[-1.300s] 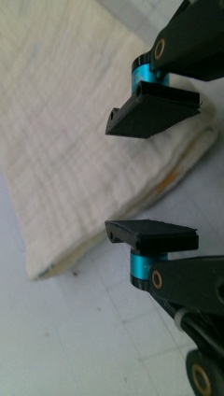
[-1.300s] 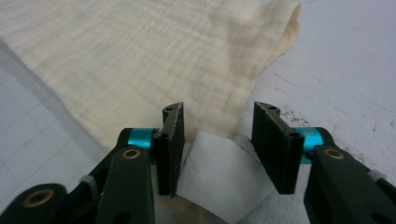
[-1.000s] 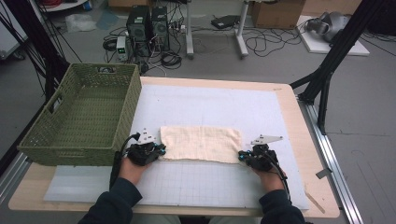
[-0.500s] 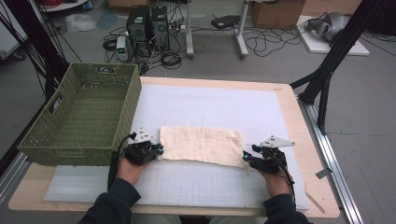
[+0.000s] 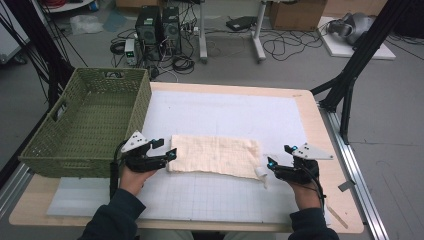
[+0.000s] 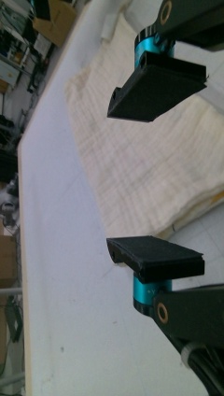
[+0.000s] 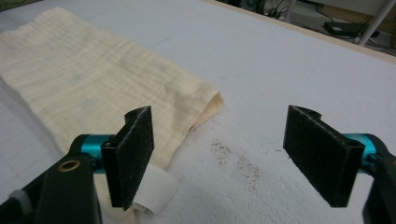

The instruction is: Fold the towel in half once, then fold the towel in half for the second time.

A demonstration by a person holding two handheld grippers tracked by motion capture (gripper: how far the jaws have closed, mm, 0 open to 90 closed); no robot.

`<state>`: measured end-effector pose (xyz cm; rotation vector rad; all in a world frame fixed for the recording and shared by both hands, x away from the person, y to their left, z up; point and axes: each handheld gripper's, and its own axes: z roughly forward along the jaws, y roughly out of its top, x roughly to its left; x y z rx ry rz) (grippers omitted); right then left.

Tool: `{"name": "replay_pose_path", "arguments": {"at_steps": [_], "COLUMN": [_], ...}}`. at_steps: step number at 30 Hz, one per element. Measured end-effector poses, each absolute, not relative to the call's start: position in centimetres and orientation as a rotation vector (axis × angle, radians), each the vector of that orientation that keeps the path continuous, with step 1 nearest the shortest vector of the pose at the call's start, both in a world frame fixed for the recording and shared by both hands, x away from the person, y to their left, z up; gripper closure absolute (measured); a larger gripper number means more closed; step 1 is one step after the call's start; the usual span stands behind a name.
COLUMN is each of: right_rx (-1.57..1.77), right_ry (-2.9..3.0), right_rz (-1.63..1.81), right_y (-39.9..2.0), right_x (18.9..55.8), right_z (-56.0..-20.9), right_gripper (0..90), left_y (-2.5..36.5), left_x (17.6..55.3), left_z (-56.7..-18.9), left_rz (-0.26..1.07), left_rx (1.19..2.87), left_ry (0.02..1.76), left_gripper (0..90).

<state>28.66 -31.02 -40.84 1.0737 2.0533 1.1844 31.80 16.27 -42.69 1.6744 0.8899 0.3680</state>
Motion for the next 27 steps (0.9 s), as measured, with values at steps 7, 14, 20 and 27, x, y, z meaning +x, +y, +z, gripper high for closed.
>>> {"name": "replay_pose_path", "arguments": {"at_steps": [7,14,20,27], "right_rx": [1.074,1.059,1.052,1.061], "right_ry": [2.070,2.081,2.099,2.097], "right_rz": [1.226,1.234,1.228,1.227], "right_y": [-31.27,-31.03,-30.82,-30.92], "right_x": [28.81,29.00,29.08,29.24], "right_z": [-40.80,-40.60,-40.71,-40.76], "right_gripper": [16.1,11.8,11.5,11.5], "left_y": [16.30,16.42,16.34,16.58], "left_x": [31.70,31.53,31.49,31.64], "left_z": [-42.50,-42.38,-42.40,-42.40], "left_rz": [0.363,0.370,0.371,0.375], "left_rx": [1.674,1.672,1.683,1.679], "left_ry": [0.868,0.862,0.856,0.865], "left_gripper": [18.5,19.0,19.1,19.7]}}
